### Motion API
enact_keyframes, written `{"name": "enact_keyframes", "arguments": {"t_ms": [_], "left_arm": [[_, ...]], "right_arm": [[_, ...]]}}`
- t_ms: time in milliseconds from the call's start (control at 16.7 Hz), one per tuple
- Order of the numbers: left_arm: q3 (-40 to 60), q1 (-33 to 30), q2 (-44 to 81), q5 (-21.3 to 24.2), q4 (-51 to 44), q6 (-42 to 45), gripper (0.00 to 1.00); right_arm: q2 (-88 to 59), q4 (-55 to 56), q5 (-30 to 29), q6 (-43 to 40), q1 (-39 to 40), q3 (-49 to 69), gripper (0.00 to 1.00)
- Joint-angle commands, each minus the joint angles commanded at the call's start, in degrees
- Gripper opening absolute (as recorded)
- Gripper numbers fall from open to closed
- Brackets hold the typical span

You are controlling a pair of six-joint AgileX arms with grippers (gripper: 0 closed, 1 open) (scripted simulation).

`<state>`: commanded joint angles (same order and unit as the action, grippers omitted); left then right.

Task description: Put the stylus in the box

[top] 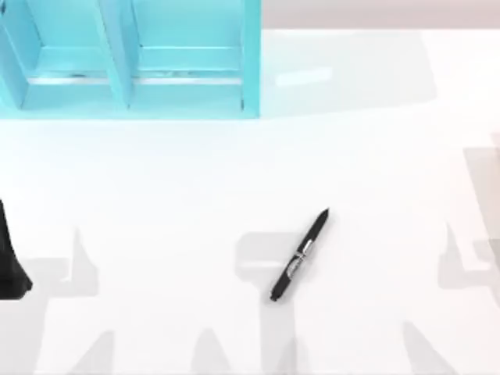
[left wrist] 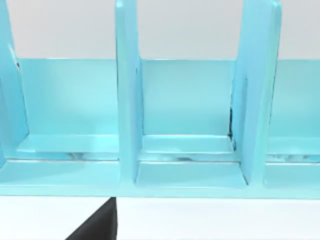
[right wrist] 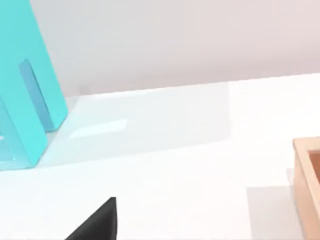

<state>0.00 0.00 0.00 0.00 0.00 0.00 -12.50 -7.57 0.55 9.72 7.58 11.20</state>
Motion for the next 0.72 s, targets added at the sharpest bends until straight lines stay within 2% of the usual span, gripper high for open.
{"name": "enact_keyframes", "arguments": {"t_ms": [240,720], "left_arm": [[0.00,0.00,0.00,0.00,0.00,0.00,1.00],[0.00,0.00,0.00,0.00,0.00,0.00,1.00]], "right_arm": [[-19.13,-10.12,0.03,12.51,8.30,15.32,1.00],[-67.14,-34.49,-0.04,40.22,23.02,52.21,1.00]]}}
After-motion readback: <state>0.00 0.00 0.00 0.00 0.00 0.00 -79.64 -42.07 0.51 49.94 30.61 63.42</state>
